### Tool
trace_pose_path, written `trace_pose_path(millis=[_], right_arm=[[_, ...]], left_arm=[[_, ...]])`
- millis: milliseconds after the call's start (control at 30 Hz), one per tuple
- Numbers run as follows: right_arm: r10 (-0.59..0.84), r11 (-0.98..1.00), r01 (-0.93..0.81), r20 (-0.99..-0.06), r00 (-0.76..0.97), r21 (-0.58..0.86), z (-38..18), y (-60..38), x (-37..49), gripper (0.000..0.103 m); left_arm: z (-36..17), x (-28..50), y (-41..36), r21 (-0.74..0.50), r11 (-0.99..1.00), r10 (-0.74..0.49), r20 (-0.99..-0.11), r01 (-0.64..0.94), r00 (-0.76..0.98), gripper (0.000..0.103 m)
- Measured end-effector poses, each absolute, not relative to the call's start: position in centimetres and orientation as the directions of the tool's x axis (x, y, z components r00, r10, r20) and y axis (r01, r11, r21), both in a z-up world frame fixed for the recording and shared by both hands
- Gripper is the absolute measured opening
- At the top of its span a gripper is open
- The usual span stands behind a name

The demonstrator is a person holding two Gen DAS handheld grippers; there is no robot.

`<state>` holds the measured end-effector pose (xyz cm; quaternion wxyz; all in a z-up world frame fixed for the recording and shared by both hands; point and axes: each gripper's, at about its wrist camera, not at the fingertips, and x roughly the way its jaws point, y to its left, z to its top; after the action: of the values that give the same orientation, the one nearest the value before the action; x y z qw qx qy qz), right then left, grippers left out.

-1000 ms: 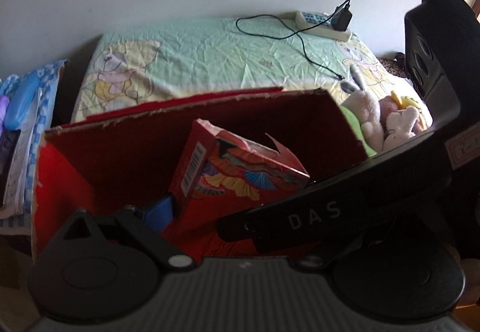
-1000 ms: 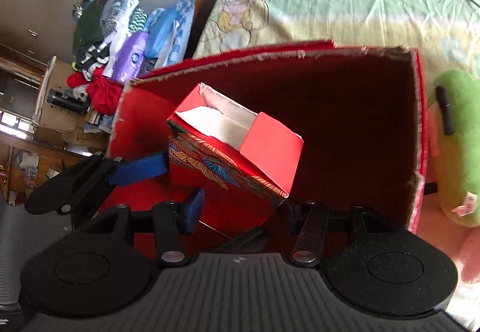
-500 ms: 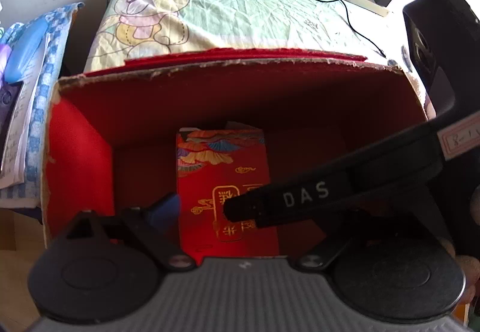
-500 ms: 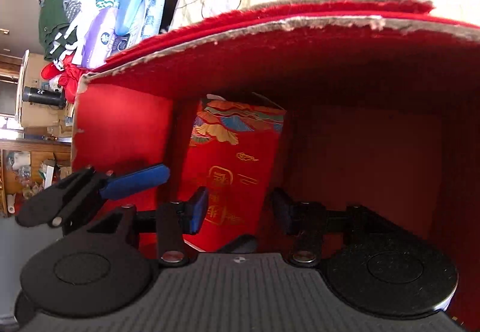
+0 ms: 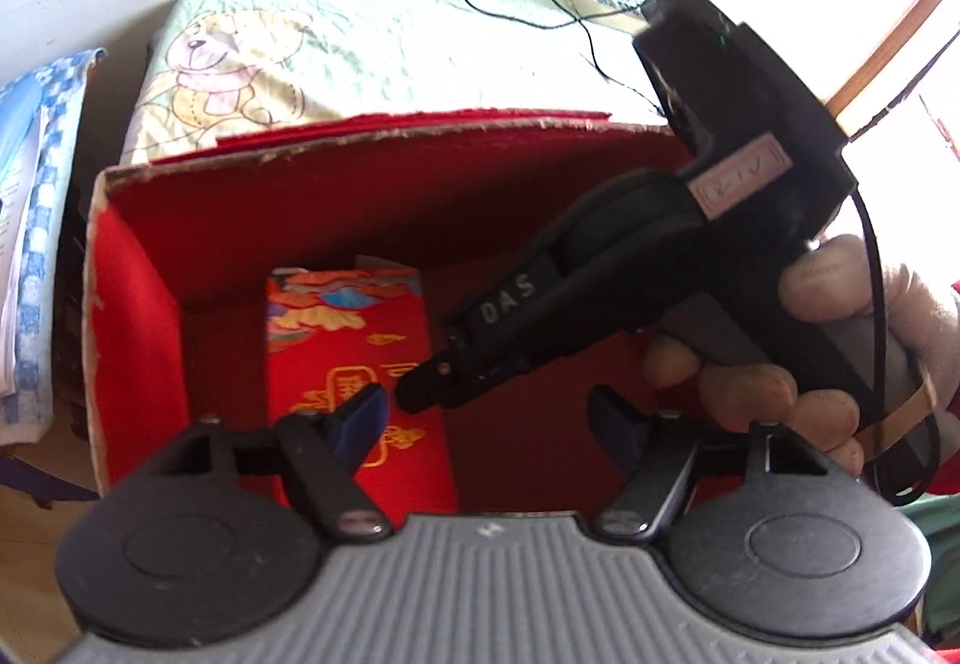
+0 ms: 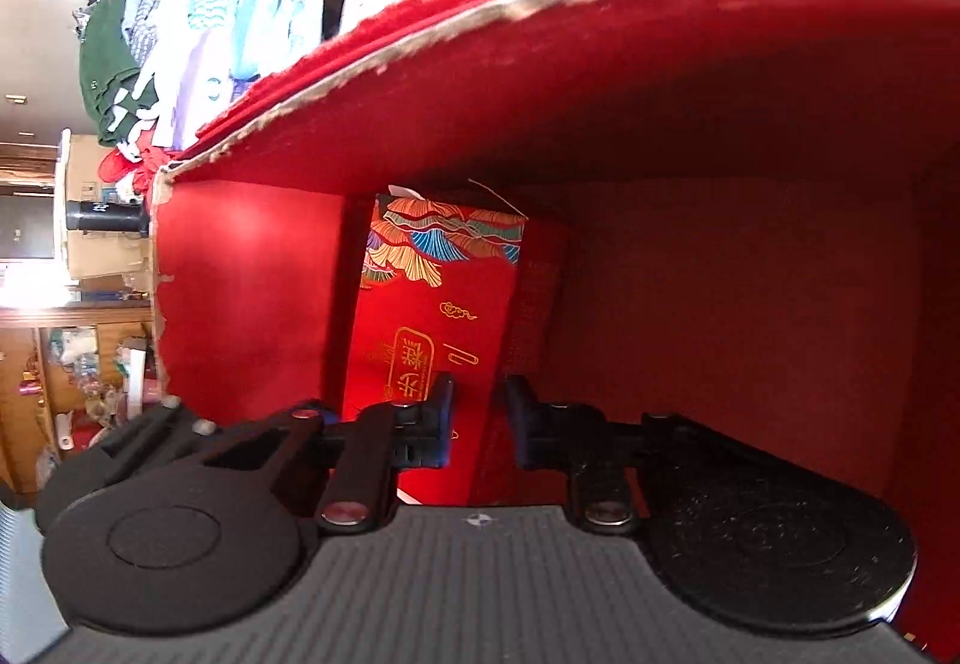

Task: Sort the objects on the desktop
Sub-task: 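Lower the gift box into the cardboard box and open the right gripper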

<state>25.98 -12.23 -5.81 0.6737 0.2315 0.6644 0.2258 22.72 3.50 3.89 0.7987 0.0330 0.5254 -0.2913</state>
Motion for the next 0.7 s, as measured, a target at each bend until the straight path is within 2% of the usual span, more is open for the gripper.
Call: trace_pose_path(millis=[433, 700], right_arm=[[0.61, 0.78, -0.188, -0.792, 0.02, 0.596, -5.5, -7.7, 27.4, 0.023], [0.606, 0.781, -0.206, -0.795, 0.023, 0.589, -5.3, -7.5, 27.1, 0.026]], left_arm=[[2.6, 23.5, 5.5, -0.233, 0.871, -0.363, -0.899, 0.431, 0.246, 0.068], [2.6, 23.3, 4.8, -0.195, 0.876, -0.33, -0.91, 0.442, 0.252, 0.067]])
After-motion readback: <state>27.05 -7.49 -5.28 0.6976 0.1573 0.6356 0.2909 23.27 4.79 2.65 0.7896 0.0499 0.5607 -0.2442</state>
